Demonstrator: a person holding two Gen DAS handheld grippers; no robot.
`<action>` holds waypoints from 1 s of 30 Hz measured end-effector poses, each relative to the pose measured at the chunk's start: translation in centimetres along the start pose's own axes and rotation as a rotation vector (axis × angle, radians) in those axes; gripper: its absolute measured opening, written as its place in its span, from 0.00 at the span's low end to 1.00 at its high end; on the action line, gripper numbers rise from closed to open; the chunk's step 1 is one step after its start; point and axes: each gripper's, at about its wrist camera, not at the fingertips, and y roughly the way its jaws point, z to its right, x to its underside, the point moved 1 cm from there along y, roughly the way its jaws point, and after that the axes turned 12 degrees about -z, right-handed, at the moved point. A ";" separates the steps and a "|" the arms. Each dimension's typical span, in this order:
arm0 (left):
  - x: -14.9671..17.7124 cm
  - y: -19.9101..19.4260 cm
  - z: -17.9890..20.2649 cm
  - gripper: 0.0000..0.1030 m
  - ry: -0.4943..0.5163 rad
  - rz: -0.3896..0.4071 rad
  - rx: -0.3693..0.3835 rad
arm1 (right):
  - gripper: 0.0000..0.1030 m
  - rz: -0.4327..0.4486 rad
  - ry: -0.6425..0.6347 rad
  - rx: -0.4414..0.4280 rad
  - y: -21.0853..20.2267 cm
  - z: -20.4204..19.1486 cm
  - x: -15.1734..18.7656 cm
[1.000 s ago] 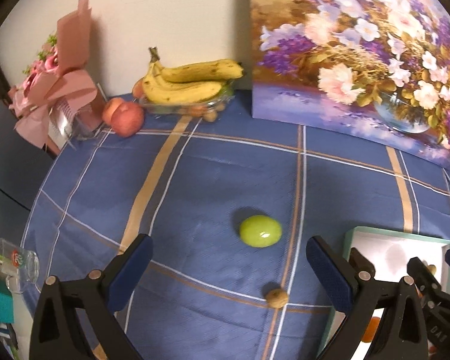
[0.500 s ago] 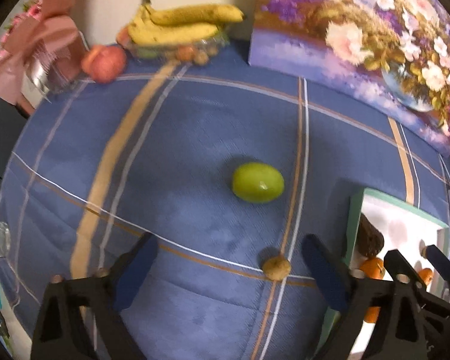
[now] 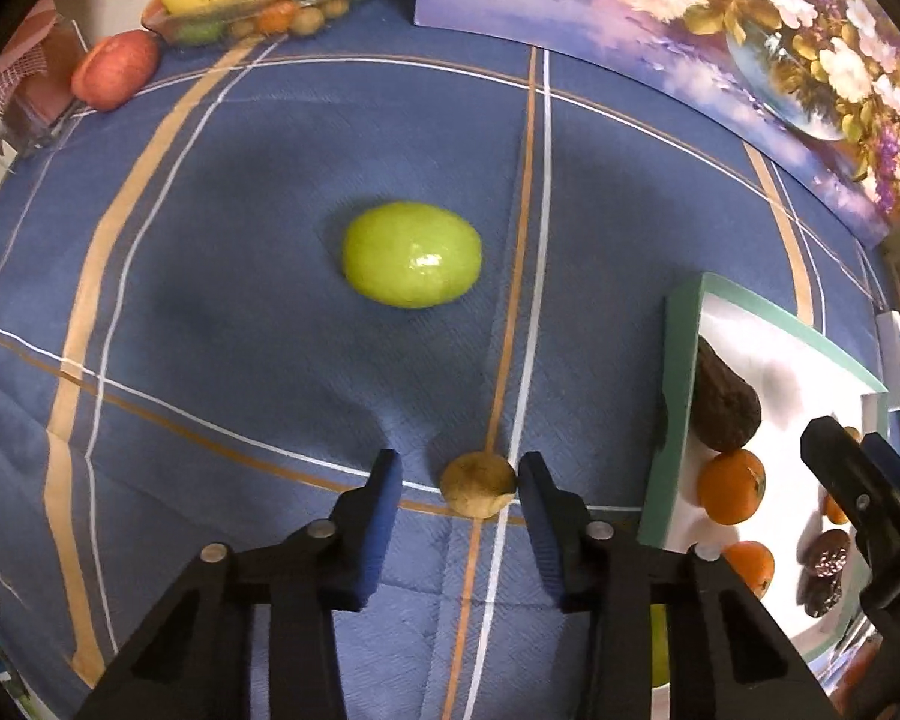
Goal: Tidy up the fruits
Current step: 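Grasp the small brown fruit with the left tool while the right tool grasps the green pear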
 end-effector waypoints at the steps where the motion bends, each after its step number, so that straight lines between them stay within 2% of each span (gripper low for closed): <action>1: 0.0 0.0 0.2 0.34 0.006 0.001 0.004 | 0.93 0.002 0.002 0.000 0.0 0.1 0.0; 2: 0.1 -0.1 0.4 0.27 0.015 0.003 0.013 | 0.93 0.004 0.002 -0.001 -0.1 0.0 0.0; 8: 0.0 -0.9 1.1 0.27 0.029 0.031 0.031 | 0.93 0.008 -0.002 0.003 0.0 -0.1 0.1; 13: -0.1 -2.8 0.2 0.27 -0.015 0.084 0.065 | 0.93 0.008 -0.001 0.013 0.4 -0.2 0.1; 17: -0.5 -4.6 -1.7 0.27 -0.066 0.143 0.072 | 0.93 0.013 0.000 0.010 0.6 -0.5 0.2; 21: -1.1 -6.2 -3.8 0.26 -0.120 0.200 0.065 | 0.93 0.017 -0.030 -0.035 1.0 -1.5 0.4; 26: -1.3 -7.8 -7.3 0.27 -0.209 0.260 0.061 | 0.93 0.074 -0.075 -0.082 0.6 -3.7 0.5; 30: -1.2 -8.0 -9.9 0.26 -0.276 0.273 0.093 | 0.93 0.121 -0.129 -0.114 0.1 -5.7 0.3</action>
